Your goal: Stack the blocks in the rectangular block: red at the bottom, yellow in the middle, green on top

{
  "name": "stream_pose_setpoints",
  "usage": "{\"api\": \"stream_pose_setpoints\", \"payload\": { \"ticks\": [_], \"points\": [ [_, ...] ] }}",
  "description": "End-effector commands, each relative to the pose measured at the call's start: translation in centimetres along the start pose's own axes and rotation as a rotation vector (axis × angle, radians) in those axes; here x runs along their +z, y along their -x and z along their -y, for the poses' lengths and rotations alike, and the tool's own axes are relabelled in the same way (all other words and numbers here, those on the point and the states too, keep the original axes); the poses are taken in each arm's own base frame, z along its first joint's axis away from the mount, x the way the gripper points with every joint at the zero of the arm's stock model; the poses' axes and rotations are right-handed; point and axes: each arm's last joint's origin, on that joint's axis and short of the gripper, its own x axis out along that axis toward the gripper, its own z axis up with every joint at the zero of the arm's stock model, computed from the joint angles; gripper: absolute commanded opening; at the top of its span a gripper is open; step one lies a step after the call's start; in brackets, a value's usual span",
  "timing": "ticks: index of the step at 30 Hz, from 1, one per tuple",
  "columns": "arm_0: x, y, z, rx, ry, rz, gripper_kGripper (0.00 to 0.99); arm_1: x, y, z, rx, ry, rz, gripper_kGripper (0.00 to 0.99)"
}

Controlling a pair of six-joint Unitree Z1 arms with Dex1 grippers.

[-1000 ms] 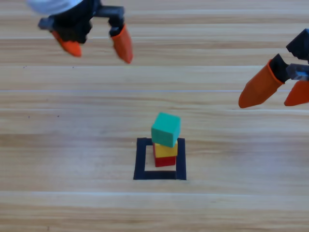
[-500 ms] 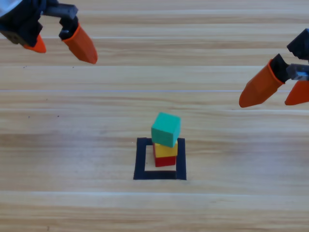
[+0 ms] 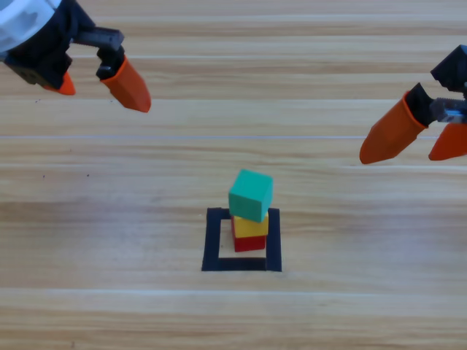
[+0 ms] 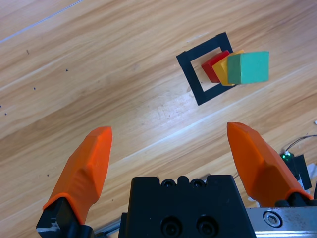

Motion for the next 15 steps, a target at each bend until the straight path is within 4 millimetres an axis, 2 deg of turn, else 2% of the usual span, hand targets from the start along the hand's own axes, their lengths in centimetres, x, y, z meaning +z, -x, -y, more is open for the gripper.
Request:
{"api": "stream_pose_setpoints", "payload": {
  "ticks": [1, 15],
  "points": [
    [0.24, -1.97, -0.21, 0.027, 0.015, -0.046, 0.990, 0.72, -1.31, 1.15, -0.008, -0.035, -0.027, 0.986],
    [0.33, -1.63, -0.19, 0.021, 0.018, -0.035, 0.990, 0.90, -1.50, 1.16, -0.011, -0.034, -0.028, 0.986]
  ]
}}
